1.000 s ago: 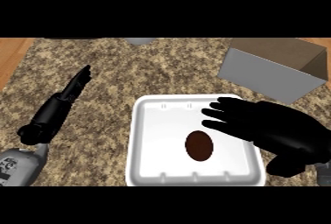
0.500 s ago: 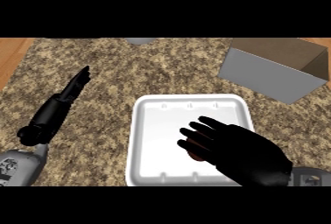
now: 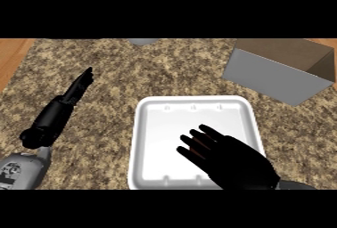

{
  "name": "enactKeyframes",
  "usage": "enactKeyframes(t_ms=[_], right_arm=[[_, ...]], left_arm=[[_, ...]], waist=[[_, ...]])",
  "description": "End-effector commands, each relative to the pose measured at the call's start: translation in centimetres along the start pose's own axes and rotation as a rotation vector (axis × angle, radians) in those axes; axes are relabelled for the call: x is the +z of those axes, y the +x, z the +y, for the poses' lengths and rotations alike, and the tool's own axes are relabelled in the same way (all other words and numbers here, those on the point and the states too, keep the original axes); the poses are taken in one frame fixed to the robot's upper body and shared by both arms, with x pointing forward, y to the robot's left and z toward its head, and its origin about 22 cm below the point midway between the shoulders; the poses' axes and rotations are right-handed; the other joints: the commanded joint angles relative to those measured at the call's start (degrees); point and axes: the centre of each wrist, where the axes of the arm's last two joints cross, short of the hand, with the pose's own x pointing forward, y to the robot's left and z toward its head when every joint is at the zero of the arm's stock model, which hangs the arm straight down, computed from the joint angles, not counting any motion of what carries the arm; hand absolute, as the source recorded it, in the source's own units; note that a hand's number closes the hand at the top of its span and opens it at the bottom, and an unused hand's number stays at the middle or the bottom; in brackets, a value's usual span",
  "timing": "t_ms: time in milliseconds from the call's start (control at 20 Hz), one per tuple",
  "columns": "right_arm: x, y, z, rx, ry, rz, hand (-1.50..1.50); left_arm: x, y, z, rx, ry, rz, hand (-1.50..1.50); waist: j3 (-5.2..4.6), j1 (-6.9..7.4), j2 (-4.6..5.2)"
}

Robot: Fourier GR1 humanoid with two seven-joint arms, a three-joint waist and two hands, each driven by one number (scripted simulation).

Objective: Pick the cupcake from the tray and place it in the cardboard box

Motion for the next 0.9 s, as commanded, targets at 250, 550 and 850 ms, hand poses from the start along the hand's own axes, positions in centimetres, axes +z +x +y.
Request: enactKeyframes(t_ms=[250,550,850], right_arm=[[-2.4,-0.8,0.8,0.021,-0.015,0.038,-1.5],[-4.2,0.7,2.6,0.079,0.017,0.079,-1.5],[-4.6,-0.9,4.1,0.055,0.007,0.079,-1.5]], left_arm=[[0.5,0.4,-1.9,-0.01,-0.005,0.008,0.0],[-0.9,-0.7,-0.6,-0.002,0.004,0.007,0.0],[0.9,-0.5,0.0,-0.011,-0.012,0.002,0.0]], waist=[[0.01,0.14,0.04],[-0.01,-0.09,0.08],[0.0,0.06,0.03]])
